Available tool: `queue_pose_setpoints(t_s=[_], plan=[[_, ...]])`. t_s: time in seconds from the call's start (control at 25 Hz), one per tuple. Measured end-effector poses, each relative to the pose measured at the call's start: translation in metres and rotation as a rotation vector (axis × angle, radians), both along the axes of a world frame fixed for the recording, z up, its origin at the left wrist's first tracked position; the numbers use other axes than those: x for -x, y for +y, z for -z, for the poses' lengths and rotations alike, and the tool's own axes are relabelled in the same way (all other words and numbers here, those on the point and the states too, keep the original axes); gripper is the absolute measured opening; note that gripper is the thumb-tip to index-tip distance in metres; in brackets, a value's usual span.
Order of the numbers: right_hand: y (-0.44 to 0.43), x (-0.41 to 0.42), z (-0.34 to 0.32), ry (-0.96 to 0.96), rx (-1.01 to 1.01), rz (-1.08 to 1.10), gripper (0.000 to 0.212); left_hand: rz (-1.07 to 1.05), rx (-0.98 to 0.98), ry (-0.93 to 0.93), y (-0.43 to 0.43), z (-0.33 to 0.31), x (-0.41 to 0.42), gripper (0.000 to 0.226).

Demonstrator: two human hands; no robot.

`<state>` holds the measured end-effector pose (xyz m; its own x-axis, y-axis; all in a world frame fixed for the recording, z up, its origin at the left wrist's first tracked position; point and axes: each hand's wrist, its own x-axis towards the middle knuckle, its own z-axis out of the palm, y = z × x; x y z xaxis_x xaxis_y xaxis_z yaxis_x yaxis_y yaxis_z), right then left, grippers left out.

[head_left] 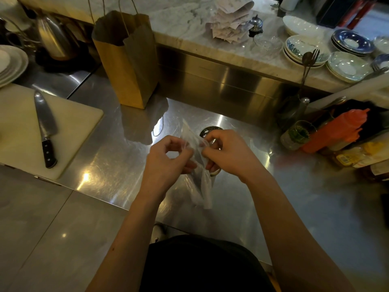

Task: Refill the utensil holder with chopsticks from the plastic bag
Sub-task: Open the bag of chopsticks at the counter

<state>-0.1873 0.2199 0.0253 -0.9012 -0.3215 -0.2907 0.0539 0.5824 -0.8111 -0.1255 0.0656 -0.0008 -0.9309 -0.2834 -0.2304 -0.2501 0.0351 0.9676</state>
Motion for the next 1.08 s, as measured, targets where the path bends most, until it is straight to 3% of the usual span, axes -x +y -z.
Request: queue_pose_setpoints(t_s=[0.16, 0.64, 0.92, 1.08], plan=[[-0.003, -0.002, 0.003, -0.046, 0.017, -0.006, 0.007, 0.095, 0.040, -0.088, 0.000, 0.002, 0.000, 0.023], [0.020, 0.008, 0.008, 0.022, -0.051, 0.111, 0.014, -0.034, -0.013, -0.032, -0.019, 0.008, -0.001, 0.013], [0.003, -0.003, 0.003, -0.163, -0.025, -0.020, 0.029, -0.059, 0.016, -0.004, -0.010, 0.008, 0.001, 0.011], [0.003, 0.000, 0.004, -0.111, -0.020, -0.004, 0.023, 0.065, 0.017, -0.110, -0.005, 0.005, 0.000, 0.022]])
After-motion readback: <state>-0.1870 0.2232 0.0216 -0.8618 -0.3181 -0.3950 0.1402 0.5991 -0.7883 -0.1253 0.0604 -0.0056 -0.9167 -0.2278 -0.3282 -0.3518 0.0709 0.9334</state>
